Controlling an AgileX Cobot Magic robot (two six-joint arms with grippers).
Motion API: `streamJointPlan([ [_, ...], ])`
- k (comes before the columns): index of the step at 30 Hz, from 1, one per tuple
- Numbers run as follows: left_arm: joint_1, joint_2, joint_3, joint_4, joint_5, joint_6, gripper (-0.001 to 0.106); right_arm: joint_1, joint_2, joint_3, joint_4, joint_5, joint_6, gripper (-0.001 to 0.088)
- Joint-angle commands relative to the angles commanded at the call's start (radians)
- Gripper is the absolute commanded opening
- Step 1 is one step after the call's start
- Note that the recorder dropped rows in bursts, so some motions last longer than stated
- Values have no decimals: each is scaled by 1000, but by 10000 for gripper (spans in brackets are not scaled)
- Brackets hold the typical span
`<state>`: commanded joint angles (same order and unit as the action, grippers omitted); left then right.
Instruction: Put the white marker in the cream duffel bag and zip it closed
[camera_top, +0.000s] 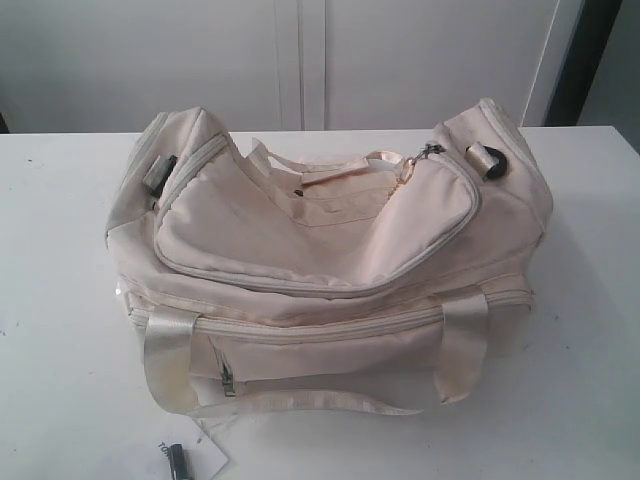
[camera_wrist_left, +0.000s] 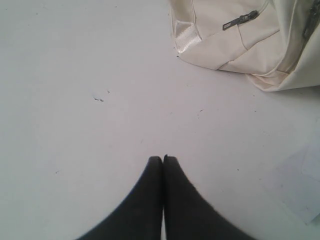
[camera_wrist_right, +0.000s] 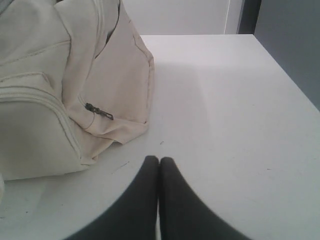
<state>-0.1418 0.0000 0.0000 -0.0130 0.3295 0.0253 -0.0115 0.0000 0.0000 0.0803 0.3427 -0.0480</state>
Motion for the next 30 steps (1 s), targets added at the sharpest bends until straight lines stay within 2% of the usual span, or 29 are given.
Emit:
streamJointPlan([
  [11,0,0,0,0,0,0,0,0,0,0,0,-43,0,0],
  [15,0,0,0,0,0,0,0,0,0,0,0,-174,0,0],
  [23,0,0,0,0,0,0,0,0,0,0,0,-533,0,0],
  [30,0,0,0,0,0,0,0,0,0,0,0,-666,0,0],
])
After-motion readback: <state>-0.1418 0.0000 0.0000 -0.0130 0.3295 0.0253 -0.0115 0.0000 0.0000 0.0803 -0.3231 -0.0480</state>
